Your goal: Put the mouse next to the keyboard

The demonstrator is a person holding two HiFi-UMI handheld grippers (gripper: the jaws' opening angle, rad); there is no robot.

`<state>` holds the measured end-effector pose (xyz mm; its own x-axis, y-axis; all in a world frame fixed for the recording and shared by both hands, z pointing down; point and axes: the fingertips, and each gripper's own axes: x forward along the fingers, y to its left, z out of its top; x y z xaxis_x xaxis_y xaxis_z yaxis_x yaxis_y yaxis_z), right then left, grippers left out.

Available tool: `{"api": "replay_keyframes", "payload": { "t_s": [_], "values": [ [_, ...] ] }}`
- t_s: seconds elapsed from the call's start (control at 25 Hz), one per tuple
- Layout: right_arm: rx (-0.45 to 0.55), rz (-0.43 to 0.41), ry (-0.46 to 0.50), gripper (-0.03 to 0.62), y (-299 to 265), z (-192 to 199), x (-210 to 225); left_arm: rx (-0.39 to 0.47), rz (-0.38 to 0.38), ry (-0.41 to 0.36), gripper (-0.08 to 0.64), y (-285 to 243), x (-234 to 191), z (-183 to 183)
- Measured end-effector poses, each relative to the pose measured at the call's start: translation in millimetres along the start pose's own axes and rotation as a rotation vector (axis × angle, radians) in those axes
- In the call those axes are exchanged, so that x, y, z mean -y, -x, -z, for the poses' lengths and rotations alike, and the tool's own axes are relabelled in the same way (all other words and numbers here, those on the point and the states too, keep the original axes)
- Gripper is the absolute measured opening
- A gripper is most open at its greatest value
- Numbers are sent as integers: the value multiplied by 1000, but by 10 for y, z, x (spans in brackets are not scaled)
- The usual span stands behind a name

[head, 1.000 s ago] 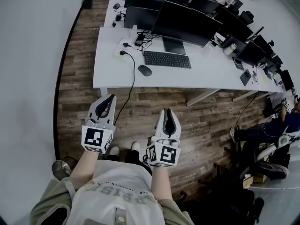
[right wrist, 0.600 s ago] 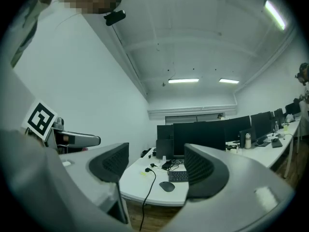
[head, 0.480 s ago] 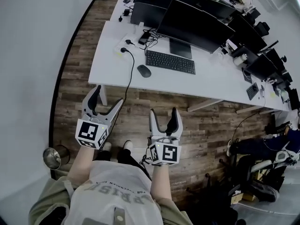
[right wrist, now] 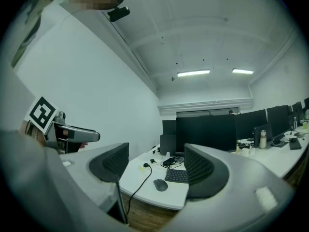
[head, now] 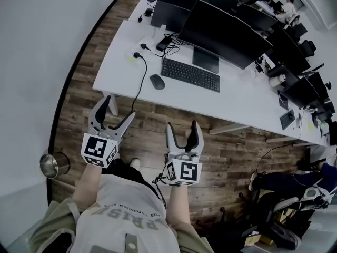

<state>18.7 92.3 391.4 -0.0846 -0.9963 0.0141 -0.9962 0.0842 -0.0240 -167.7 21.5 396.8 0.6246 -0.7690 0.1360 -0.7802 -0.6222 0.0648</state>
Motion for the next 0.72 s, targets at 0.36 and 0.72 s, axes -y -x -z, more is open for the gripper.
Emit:
{"api": "replay_keyframes", "payload": {
  "t_s": [0.36,0.72],
  "values": [
    [-31,-25,-16,350,-436,232,231,-45,-28,-15,370,-380,-160,134],
    [-105,-43,17,350,-1279,480,331,-55,30,-12,370,-1246,-554,87]
  ]
}}
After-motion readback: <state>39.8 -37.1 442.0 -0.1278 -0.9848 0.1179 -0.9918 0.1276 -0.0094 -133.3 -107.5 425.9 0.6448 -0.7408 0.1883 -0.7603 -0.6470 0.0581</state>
